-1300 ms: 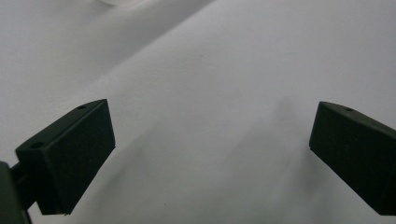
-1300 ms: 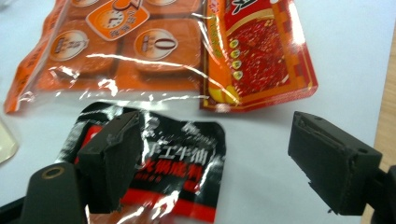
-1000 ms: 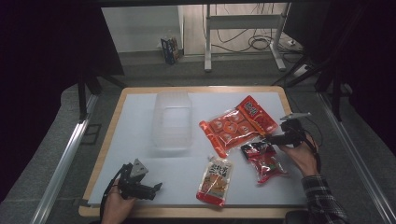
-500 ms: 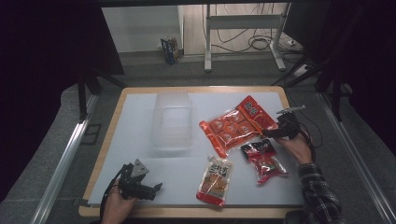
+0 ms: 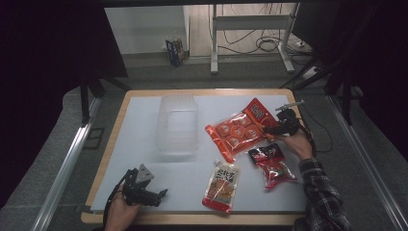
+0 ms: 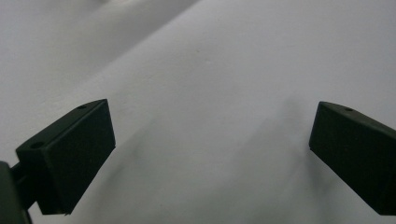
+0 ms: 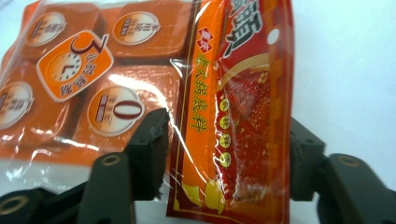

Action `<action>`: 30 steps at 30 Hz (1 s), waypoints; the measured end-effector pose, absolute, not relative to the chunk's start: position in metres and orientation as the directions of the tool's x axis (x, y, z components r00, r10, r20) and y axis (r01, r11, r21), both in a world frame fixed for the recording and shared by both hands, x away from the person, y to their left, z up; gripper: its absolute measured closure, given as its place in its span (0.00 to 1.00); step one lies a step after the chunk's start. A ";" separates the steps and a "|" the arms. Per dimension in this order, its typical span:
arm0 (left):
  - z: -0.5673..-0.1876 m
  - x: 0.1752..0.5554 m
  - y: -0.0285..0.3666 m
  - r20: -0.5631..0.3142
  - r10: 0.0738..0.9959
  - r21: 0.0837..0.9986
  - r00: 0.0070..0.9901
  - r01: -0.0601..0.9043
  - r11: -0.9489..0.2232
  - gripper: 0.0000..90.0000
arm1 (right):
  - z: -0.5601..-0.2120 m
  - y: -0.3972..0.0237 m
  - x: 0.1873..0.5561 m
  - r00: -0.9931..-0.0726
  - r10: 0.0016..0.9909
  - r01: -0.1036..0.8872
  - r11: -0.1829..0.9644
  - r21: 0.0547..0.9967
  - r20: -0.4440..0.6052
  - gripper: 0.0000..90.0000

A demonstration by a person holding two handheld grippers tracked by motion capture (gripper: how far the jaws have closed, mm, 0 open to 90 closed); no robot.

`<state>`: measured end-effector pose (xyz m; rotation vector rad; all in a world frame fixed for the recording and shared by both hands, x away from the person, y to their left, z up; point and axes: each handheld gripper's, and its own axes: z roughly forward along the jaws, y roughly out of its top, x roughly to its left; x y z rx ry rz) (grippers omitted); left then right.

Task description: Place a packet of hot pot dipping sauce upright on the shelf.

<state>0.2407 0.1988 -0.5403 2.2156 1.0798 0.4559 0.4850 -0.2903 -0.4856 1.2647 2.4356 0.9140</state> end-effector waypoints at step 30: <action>-0.541 0.241 0.196 0.049 0.782 0.656 0.622 0.570 -0.494 0.00 | -0.495 -0.261 0.525 -0.623 0.782 0.642 0.510 0.572 0.002 0.98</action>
